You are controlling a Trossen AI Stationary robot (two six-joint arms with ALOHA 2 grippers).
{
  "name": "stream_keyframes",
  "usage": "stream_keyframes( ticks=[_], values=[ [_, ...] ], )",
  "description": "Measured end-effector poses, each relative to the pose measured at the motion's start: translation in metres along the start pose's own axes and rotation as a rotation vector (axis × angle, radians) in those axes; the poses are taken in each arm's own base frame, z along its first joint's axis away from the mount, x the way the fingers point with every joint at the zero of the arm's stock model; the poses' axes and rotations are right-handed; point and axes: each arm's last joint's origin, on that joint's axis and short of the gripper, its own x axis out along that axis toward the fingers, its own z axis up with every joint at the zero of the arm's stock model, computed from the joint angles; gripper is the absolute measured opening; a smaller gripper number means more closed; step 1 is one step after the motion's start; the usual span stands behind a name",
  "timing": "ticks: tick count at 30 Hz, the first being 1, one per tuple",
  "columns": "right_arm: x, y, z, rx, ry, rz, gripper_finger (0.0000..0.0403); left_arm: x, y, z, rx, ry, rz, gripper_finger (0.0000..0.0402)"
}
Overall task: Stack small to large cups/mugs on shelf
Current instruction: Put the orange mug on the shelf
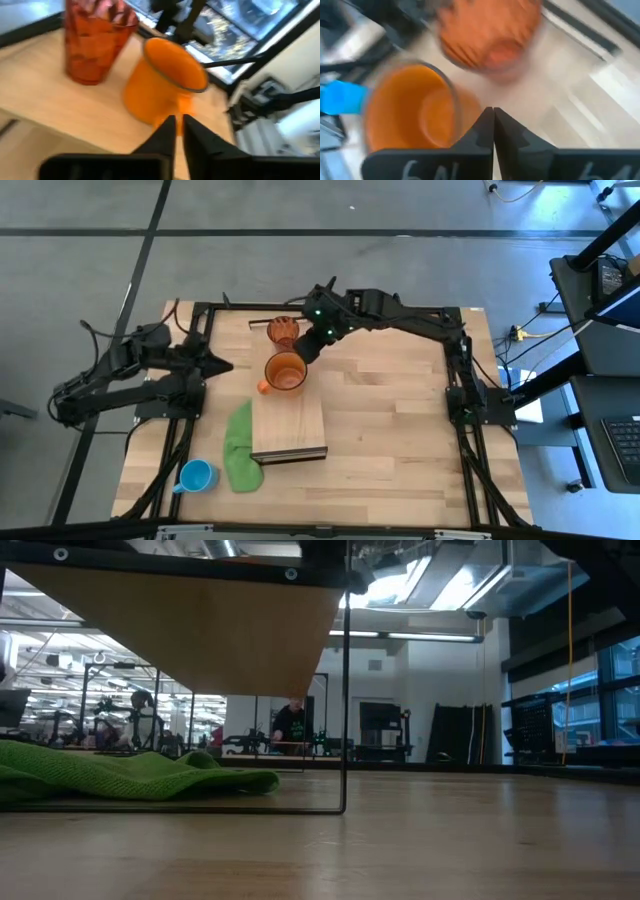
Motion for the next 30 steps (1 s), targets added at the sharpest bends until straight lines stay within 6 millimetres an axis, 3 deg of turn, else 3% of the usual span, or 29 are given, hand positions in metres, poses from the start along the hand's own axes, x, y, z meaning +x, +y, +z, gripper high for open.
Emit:
stream_keyframes(
  ticks=[8, 16, 22, 30],
  values=[
    [0.000, -0.006, -0.006, -0.008, 0.059, -0.060, 0.0003, 0.001, -0.009, -0.003, -0.104, 0.054, -0.101, 0.0001],
    [-0.001, -0.019, -0.002, -0.020, 0.051, -0.146, 0.0002, 0.035, -0.034, 0.005, -0.105, 0.156, -0.297, 0.0000],
    [-0.001, -0.027, 0.001, -0.015, 0.057, -0.166, 0.0002, 0.075, -0.052, -0.019, -0.065, 0.311, -0.244, 0.0000],
    [0.000, -0.025, 0.001, -0.012, 0.066, -0.137, 0.0001, 0.090, -0.066, -0.034, -0.016, 0.177, -0.087, 0.0000]
  ],
)
